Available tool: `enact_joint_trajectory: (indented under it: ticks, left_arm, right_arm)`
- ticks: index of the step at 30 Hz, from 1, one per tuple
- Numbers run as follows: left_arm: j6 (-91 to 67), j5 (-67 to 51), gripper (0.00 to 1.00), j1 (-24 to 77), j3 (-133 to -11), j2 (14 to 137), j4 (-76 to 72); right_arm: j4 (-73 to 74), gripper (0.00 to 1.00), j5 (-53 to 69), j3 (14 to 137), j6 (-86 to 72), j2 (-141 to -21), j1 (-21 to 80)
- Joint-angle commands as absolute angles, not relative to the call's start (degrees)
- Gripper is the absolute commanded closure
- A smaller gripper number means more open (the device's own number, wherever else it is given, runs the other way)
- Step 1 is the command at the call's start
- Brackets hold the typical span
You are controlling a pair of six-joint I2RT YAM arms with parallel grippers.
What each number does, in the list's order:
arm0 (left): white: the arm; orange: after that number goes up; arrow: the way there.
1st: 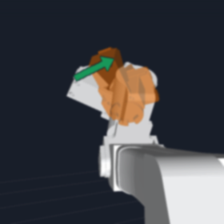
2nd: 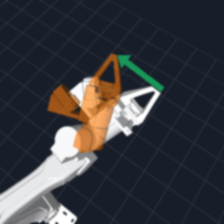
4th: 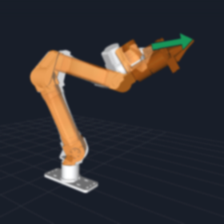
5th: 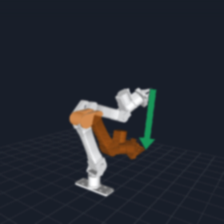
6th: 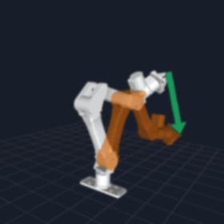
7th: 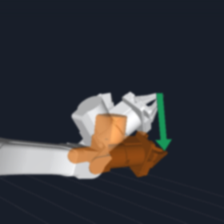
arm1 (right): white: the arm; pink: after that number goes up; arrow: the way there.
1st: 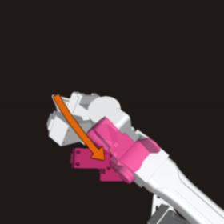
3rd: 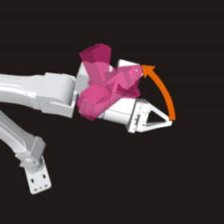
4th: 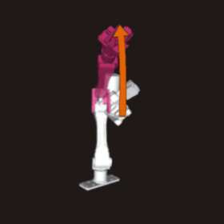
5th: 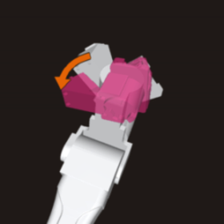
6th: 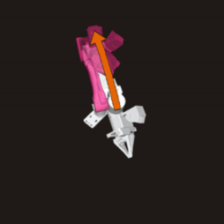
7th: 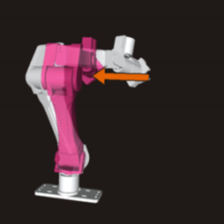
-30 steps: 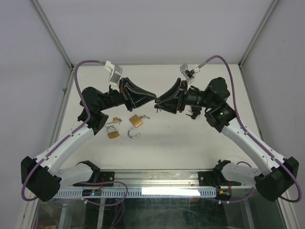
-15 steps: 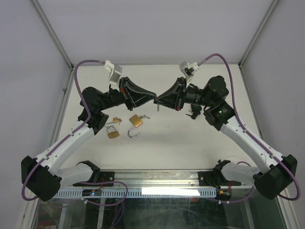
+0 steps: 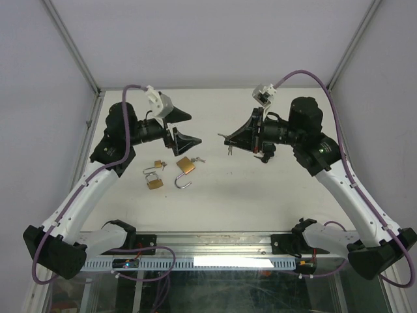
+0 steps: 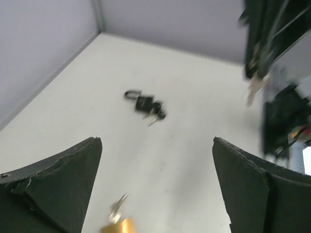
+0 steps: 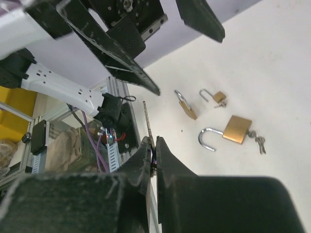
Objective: Unlock with the key
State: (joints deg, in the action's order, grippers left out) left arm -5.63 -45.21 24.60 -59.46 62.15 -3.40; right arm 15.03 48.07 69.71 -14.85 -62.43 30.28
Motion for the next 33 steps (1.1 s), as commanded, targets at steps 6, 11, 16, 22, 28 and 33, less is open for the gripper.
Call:
enact_joint_trajectory:
  ticks: [6, 11, 16, 22, 28, 33]
  left_arm:
    - [55.77, -14.74, 0.01, 24.18, -64.36, 72.03, 62.59]
    - [54.48, -10.23, 0.01, 24.23, -57.38, 72.61, 60.14]
    - [52.24, -9.3, 0.01, 24.19, -54.58, 74.93, 56.58]
    - [53.93, -2.74, 0.01, 24.28, -49.08, 77.84, 48.14]
    - [53.9, -2.09, 0.08, 24.18, -48.93, 80.4, 46.25]
    - [55.44, -3.27, 0.41, 24.17, -47.62, 81.36, 46.58]
  right_arm:
    - [30.78, 1.0, 43.48, 72.73, -6.07, -60.89, 29.98]
    - [29.17, 1.0, 44.27, 71.37, -6.84, -61.97, 29.98]
    - [28.95, 1.0, 44.29, 71.23, -6.51, -61.9, 30.0]
    - [27.46, 1.0, 44.56, 70.24, -7.09, -61.61, 29.99]
    - [27.55, 1.0, 44.44, 70.16, -7.33, -61.12, 30.02]
    - [27.18, 1.0, 43.65, 69.67, -7.19, -60.43, 30.03]
